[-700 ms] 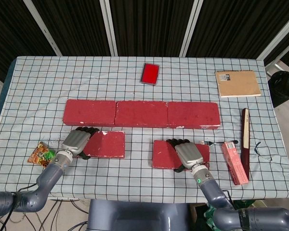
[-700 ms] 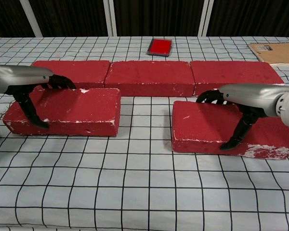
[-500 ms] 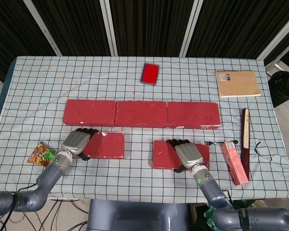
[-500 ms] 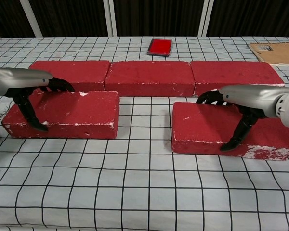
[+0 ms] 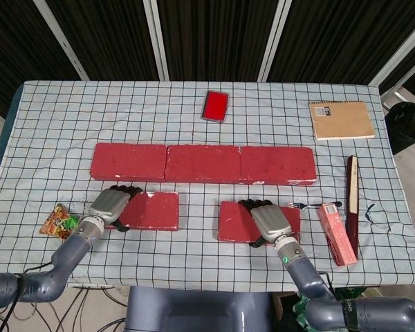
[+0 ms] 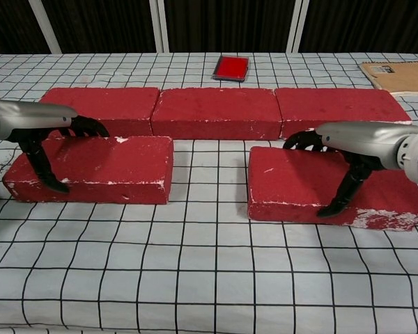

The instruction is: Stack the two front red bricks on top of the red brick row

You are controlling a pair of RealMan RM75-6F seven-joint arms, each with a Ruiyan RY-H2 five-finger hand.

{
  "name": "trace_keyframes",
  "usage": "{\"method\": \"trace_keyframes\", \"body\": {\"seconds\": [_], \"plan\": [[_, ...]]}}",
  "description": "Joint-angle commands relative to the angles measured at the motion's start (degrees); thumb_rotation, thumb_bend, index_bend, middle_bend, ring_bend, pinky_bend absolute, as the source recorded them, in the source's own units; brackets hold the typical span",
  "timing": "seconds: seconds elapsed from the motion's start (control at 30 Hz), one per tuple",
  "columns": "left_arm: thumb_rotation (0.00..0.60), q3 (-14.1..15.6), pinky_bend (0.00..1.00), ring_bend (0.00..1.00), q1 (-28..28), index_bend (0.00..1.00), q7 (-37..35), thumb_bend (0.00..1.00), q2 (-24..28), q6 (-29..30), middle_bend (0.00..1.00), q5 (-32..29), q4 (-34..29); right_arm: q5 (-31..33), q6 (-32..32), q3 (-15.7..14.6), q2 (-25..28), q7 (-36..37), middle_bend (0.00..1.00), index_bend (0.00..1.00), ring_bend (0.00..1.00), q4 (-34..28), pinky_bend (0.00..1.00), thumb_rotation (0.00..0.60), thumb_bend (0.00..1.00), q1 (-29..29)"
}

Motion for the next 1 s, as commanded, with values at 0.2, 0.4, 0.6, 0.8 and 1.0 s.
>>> {"method": "trace_keyframes", "body": {"seconds": [0.2,0.4,0.6,0.8,1.0], "plan": [[0.600,-0.38,0.21,0.12,0.12,0.21,-0.57,0.28,2.72,1.24,0.23,0.97,-3.03,-1.17,1.26,0.89,2.93,0.90,0.26,0.29,0.25,-3.05,0.19,0.600,0.19,-0.49],[0.600,-2.29,0.21,0.12,-0.18,0.21,-1.79,0.28,7.46,2.23,0.23,2.54,-7.19,-2.35,2.19,3.12,8.88,2.20,0.26,0.29,0.25,-7.02,0.19,0.600,0.19,-0.67],[0.600,-4.02,0.20,0.12,-2.54,0.22,-0.88,0.28,11.23,0.96,0.23,0.19,-8.67,-2.55,-0.37,4.89,14.67,4.80,0.26,0.29,0.25,-8.29,0.19,0.600,0.19,-0.31],[0.600,-5.71,0.19,0.12,-6.50,0.23,0.85,0.28,12.68,-1.55,0.23,-4.81,-4.86,-2.70,-4.49,6.65,18.30,7.34,0.26,0.29,0.25,-5.24,0.19,0.600,0.19,1.14],[0.600,-7.84,0.19,0.12,-9.87,0.24,-1.42,0.28,11.51,-7.52,0.23,-6.97,2.96,-1.82,-11.78,9.34,19.71,10.27,0.26,0.29,0.25,1.54,0.19,0.600,0.19,4.99]]}}
